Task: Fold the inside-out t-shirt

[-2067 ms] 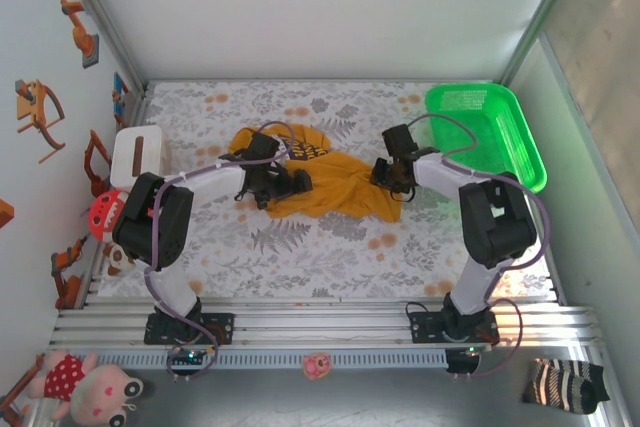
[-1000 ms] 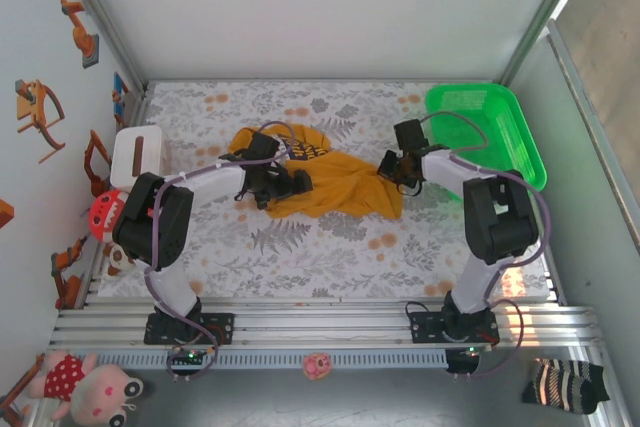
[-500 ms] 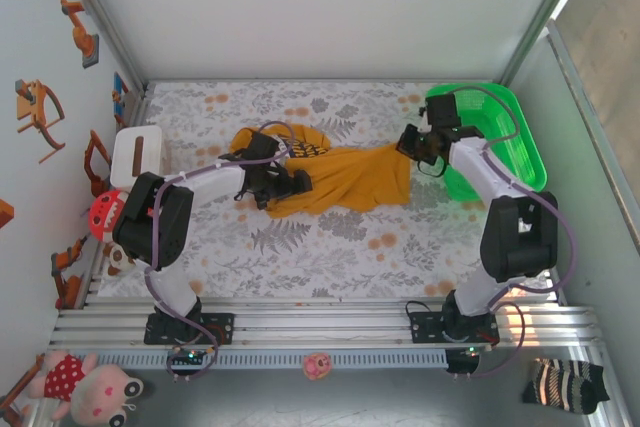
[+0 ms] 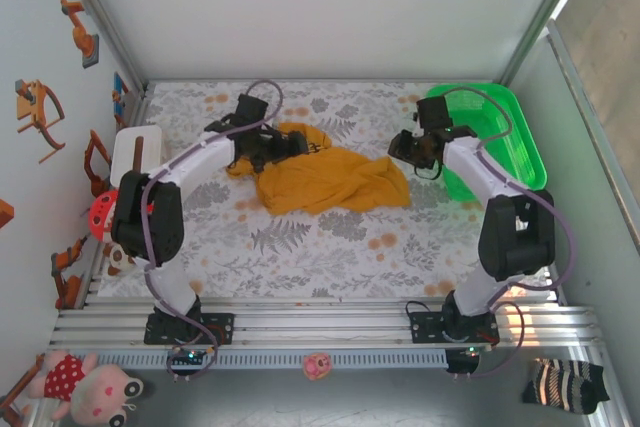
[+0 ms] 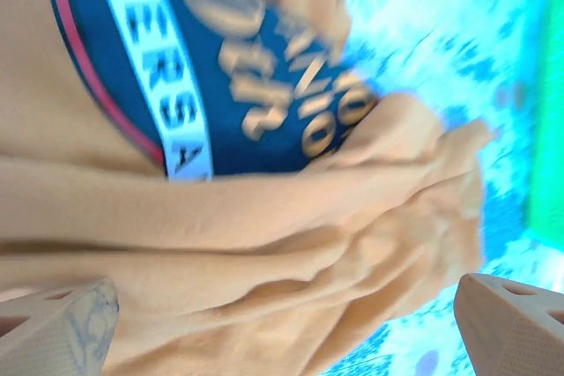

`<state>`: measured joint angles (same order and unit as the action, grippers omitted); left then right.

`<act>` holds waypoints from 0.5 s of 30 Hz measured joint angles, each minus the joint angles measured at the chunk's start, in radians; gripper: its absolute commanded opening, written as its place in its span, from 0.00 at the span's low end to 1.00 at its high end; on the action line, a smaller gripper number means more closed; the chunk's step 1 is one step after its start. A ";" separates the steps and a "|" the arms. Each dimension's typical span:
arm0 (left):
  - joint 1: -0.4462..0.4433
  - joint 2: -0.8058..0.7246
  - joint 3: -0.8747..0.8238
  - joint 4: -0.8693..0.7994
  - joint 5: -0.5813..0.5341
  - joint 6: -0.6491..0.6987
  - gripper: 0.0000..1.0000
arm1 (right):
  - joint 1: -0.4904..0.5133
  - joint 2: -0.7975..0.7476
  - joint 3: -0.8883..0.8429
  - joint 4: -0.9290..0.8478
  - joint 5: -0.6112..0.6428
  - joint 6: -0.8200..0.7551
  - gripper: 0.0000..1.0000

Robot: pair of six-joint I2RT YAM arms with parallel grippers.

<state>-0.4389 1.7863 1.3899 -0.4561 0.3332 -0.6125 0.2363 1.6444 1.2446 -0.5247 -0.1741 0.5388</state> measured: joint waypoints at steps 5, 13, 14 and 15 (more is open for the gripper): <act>0.065 -0.123 -0.011 -0.049 -0.027 0.026 0.97 | 0.143 -0.024 -0.056 -0.019 0.069 -0.043 0.60; -0.007 -0.197 -0.293 -0.085 -0.095 0.065 0.97 | 0.200 -0.024 -0.216 -0.040 0.167 -0.069 0.62; -0.029 -0.197 -0.313 -0.090 -0.108 0.069 0.97 | 0.200 -0.023 -0.229 -0.040 0.169 -0.069 0.62; -0.061 -0.197 -0.331 -0.092 -0.131 0.076 0.97 | 0.200 -0.021 -0.237 -0.040 0.169 -0.069 0.62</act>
<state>-0.4999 1.5890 1.0592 -0.5476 0.2024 -0.5362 0.4358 1.6234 1.0073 -0.5648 -0.0055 0.4702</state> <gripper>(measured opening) 0.969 0.619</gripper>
